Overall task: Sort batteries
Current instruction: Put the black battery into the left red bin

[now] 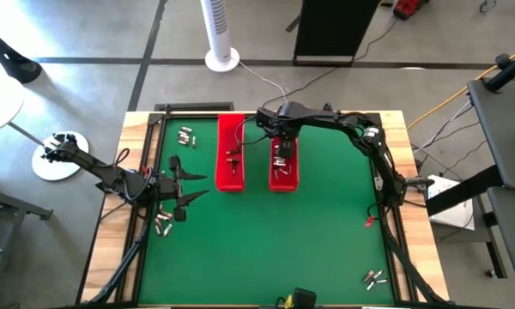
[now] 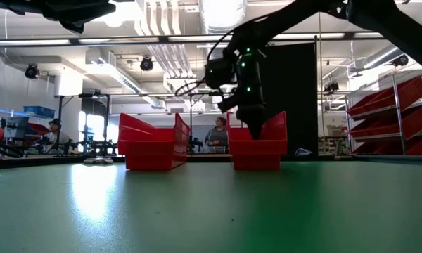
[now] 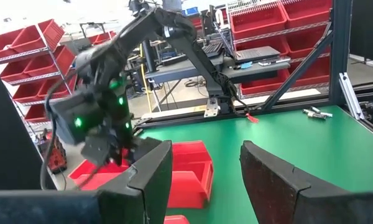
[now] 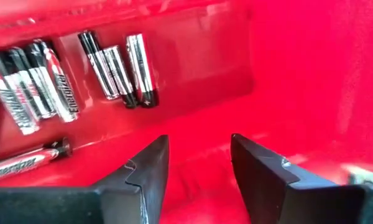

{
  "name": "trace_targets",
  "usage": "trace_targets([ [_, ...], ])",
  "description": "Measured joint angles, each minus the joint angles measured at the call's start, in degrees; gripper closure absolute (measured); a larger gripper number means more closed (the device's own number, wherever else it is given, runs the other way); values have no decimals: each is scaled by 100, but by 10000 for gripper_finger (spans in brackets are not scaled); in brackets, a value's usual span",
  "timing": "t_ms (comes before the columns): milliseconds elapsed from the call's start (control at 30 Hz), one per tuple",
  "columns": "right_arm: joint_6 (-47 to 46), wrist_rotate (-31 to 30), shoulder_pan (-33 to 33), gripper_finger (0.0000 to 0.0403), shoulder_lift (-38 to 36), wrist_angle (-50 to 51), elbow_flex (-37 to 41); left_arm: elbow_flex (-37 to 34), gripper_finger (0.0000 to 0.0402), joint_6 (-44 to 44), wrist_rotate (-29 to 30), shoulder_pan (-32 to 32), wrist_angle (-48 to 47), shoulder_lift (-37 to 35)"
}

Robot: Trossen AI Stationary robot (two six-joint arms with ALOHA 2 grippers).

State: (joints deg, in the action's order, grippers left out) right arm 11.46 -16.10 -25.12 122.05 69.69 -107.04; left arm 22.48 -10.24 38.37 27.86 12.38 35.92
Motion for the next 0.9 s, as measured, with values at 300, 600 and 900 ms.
trace_targets([
  [300, -685, -16, -254, 233, -1556, -14, 426, 0, 233, 0, 0, 0, -50, 0],
  [600, -2482, -46, -1318, 229, -3279, -821, 2514, 0, 233, 43, -33, 0, -92, 0],
  [900, -4614, -36, -2890, 245, -3427, -3022, 4377, 0, 233, 164, -39, 2, -33, -2],
])
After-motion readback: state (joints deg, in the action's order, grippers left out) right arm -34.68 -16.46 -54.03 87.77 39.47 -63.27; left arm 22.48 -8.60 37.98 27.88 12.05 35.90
